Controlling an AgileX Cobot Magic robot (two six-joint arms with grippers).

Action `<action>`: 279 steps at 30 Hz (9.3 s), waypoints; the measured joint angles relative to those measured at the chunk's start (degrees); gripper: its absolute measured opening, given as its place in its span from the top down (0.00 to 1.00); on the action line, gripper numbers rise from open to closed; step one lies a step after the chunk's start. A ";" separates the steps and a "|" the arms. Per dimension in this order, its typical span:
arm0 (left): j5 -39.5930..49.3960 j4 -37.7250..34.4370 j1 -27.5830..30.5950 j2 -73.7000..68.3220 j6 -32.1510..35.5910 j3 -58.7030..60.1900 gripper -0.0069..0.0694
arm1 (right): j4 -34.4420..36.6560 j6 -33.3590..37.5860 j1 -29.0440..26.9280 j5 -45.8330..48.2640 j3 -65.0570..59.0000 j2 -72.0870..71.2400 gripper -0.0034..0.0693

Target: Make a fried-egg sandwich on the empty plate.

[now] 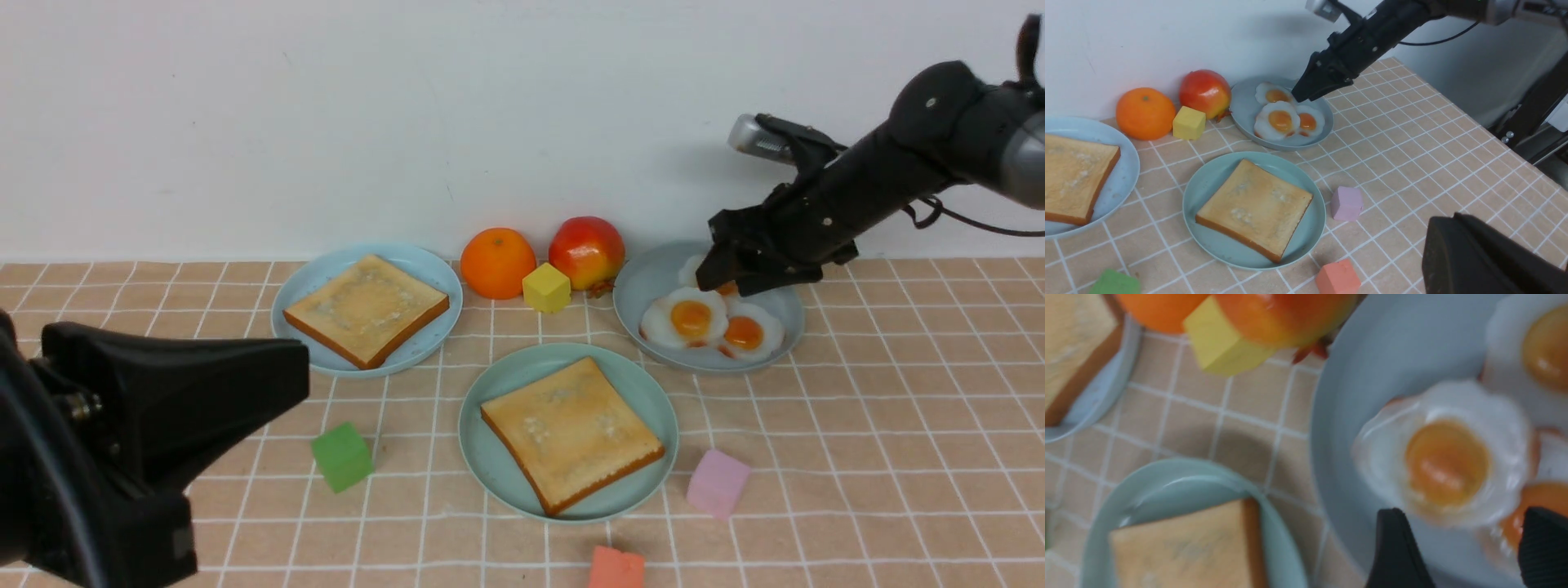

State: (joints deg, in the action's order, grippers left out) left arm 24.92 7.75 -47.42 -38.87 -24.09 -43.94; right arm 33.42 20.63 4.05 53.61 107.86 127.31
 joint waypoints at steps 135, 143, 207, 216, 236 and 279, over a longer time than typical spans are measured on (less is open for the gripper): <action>9.53 -5.03 26.89 -59.10 23.65 -29.12 0.92 | -11.32 -10.12 4.92 8.69 -52.11 -71.84 0.76; 8.36 -0.10 27.64 -71.17 31.78 -36.58 0.66 | -11.92 -10.12 4.92 7.84 -52.77 -77.06 0.74; 11.92 13.45 15.74 -62.41 21.00 -38.72 0.87 | -14.11 -10.30 4.92 10.39 -52.82 -79.55 0.64; 9.51 12.00 1.31 -61.60 22.50 -30.85 0.87 | -18.48 -11.50 4.92 12.41 -52.86 -89.41 0.63; 7.41 12.71 0.30 -70.12 22.50 -30.64 0.87 | -19.26 -12.33 4.92 16.23 -52.86 -98.05 0.63; 14.42 -1.12 -3.96 -34.20 15.88 -29.05 0.88 | -19.28 -13.45 4.92 18.90 -52.86 -98.47 0.64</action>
State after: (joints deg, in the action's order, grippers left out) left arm 39.34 6.62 -51.38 -73.07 -8.21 -72.98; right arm 14.15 7.18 8.97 72.50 54.99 28.84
